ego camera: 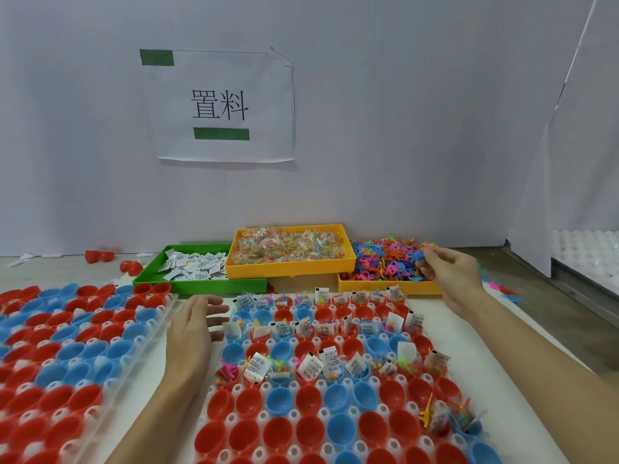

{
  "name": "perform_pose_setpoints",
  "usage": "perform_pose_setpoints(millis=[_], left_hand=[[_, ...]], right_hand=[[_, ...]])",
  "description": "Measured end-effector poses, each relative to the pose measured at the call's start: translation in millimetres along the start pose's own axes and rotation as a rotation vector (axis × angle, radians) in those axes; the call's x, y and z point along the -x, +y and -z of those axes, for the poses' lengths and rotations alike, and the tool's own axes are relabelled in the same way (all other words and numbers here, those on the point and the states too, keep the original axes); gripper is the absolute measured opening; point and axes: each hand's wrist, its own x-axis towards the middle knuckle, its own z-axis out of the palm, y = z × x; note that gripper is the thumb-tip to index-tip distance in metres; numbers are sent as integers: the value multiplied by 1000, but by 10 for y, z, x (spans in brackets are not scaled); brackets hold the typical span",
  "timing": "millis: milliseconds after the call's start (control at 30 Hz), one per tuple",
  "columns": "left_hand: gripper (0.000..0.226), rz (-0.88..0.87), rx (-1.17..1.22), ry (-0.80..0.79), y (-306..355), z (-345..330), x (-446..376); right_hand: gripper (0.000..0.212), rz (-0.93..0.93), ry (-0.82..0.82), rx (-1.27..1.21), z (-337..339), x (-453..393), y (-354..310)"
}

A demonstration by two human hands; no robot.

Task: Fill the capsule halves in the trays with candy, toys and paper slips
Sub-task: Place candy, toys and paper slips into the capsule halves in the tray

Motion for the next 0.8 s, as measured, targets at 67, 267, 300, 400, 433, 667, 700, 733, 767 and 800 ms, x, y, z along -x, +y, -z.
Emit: perform_pose_setpoints(millis=[67,267,300,400,433,667,700,733,767,800], left_hand=[[34,-3,-9,-1,-5,-1,-2],[34,0,-10,-1,-2,9,9],[34,-2,-12,-2,1,8,10],[34,-5,-18,-3,11,2,15],[34,-4,-17,-4,14,0,18],[34,-7,-15,-5,39,1,36],[34,-9,-19,-6,43,0,38],[34,-9,-23,-7,47,1,40],[33,-10,-26,-9,51,0,42],[33,-10,-28,-10,53,-2,44]], right_hand=[[24,17,1,24,2,26,-13],[19,127,-44,131,17,314,-148],[17,158,-97,145,30,398,-180],[9,234,-286,176,89,693,-317],[10,253,-351,194,109,792,-370],[19,322,-735,413,261,1298,-644],[22,320,-786,438,274,1340,-686],[22,316,-831,465,282,1377,-728],[21,317,-868,494,284,1407,-764],[20,324,-897,527,284,1433,-794]])
